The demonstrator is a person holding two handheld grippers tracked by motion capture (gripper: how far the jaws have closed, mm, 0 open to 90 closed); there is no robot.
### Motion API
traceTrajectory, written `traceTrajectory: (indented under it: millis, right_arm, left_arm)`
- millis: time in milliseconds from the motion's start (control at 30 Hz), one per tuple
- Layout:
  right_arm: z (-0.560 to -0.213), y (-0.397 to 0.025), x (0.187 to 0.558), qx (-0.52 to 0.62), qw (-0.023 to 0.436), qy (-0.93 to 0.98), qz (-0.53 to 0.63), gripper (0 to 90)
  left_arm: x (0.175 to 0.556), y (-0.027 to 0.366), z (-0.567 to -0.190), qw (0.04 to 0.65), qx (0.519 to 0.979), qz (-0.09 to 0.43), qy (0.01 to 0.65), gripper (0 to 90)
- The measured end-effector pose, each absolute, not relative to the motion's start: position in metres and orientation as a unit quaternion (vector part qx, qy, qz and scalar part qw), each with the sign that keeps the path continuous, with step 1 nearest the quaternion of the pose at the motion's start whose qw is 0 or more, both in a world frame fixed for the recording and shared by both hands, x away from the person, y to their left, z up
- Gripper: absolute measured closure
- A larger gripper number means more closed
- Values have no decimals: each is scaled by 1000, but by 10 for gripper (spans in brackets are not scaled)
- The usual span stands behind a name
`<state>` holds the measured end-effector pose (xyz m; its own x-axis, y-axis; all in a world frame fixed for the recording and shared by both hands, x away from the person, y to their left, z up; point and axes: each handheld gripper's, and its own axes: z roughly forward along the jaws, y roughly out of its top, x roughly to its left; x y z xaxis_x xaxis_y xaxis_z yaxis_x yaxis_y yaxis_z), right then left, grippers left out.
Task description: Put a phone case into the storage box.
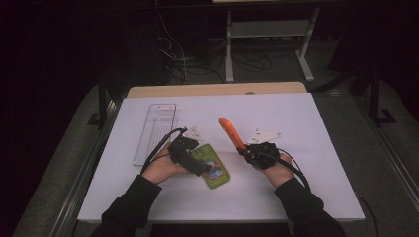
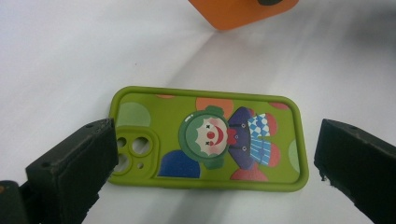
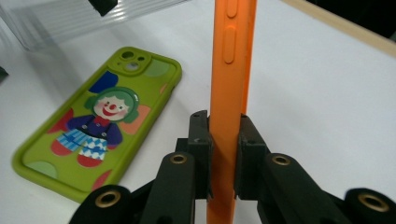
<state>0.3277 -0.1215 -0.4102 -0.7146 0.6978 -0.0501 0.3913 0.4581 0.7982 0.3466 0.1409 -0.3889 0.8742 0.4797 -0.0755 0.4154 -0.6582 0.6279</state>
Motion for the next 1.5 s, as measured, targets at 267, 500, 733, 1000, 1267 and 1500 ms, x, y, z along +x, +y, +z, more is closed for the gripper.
traceTrajectory:
  millis: [267,500,733,1000,1267,1500]
  right_arm:
    - [-411,-126,332,375,142,811,426,783]
    - [-410,-132,333,402,111,787,455,784]
    - [-409,-129,332,400,114,782,465,784]
    - [-407,-125,329,400,101,778,474,785]
    - [-404,-116,324,389,100,780,480,785]
    - [-403,-111,322,382,96,782,483,785]
  left_arm:
    - [347,141,-389,335,908,47,247,0]
    - [352,143,-383,369,891,36,261,0]
    - [359,140,-375,419,865,33,276,0]
    - [373,136,-362,472,832,20,292,0]
    - [382,127,-359,499,814,11,297,0]
    - [386,120,-364,508,807,7,301,0]
